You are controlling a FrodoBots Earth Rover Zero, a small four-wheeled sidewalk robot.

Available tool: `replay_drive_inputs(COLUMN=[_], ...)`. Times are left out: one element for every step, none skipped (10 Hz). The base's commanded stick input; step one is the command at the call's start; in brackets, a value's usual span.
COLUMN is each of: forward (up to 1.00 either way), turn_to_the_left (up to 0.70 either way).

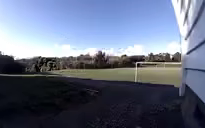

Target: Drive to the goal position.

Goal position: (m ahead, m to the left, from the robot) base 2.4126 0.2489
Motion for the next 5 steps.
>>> replay_drive_inputs(forward=[0.00, 0.04, 0.04, 0.04, 0.02], turn_to_the_left=[0.00, 0.00, 0.00, 0.00, 0.00])
